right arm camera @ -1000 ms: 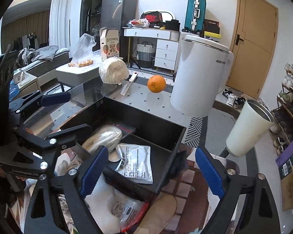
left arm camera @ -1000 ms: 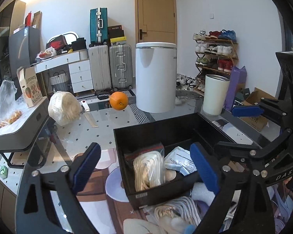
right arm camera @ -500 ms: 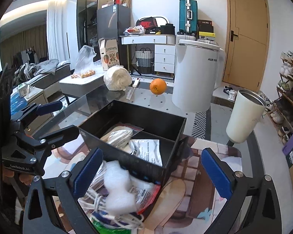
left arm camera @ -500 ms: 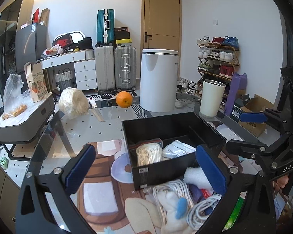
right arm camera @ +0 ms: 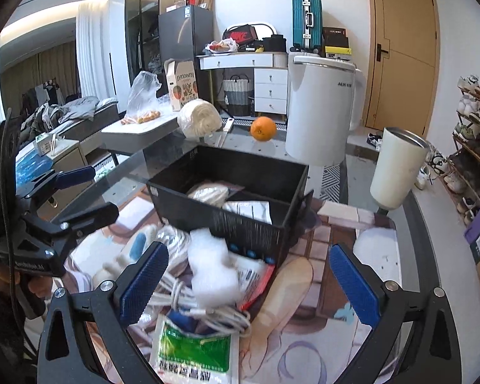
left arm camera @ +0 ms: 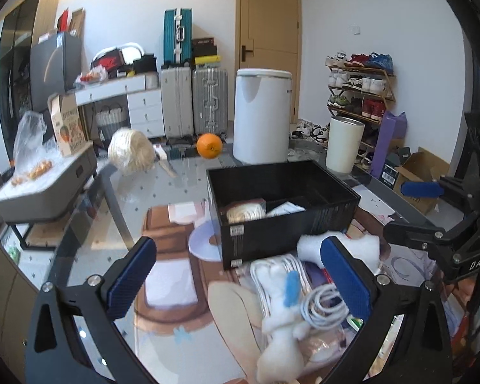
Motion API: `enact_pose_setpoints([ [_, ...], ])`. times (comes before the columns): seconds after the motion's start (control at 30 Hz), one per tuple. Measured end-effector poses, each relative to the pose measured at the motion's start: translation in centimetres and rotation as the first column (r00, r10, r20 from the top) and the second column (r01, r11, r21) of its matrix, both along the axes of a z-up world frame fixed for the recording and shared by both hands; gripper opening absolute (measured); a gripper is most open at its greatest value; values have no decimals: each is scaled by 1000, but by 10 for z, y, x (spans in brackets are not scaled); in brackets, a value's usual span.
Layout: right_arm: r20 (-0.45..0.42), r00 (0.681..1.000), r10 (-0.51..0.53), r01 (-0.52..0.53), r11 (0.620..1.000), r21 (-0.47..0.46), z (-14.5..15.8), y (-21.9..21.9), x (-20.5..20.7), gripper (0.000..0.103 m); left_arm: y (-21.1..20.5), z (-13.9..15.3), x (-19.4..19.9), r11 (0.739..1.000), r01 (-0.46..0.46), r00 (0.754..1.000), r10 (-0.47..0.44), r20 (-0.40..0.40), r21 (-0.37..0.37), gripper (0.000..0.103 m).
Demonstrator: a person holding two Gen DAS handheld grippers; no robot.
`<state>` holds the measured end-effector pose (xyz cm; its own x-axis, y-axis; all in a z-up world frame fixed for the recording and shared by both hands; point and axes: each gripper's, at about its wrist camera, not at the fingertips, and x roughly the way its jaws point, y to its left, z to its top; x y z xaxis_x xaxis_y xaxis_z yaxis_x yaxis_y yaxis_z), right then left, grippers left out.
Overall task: Organize soft objects
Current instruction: 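Move both tools back over the remaining items on the mat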
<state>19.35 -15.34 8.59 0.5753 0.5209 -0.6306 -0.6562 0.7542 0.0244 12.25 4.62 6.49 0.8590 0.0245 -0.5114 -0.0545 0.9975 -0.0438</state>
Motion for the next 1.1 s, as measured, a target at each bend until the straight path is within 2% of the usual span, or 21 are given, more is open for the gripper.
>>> enact_pose_setpoints([
  [0.2, -51, 999, -13, 13, 1000, 2, -8, -11, -10, 102, -3, -6, -15, 1000, -13, 1000, 13, -1, -13, 103],
  [0.47, -106, 994, -11, 9, 1000, -25, -25, -18, -26, 102, -13, -13, -28, 1000, 1, 1000, -1, -13, 22, 103],
  [0.63, -126, 992, 0, -5, 999, -37, -34, -19, -32, 102, -18, -18, -32, 999, 18, 999, -17, -33, 38, 103],
  [1.1, -192, 981, 14, -22, 999, -39, -51, -16, -43, 102, -19, -32, -30, 998, 51, 994, -49, -99, 22, 103],
])
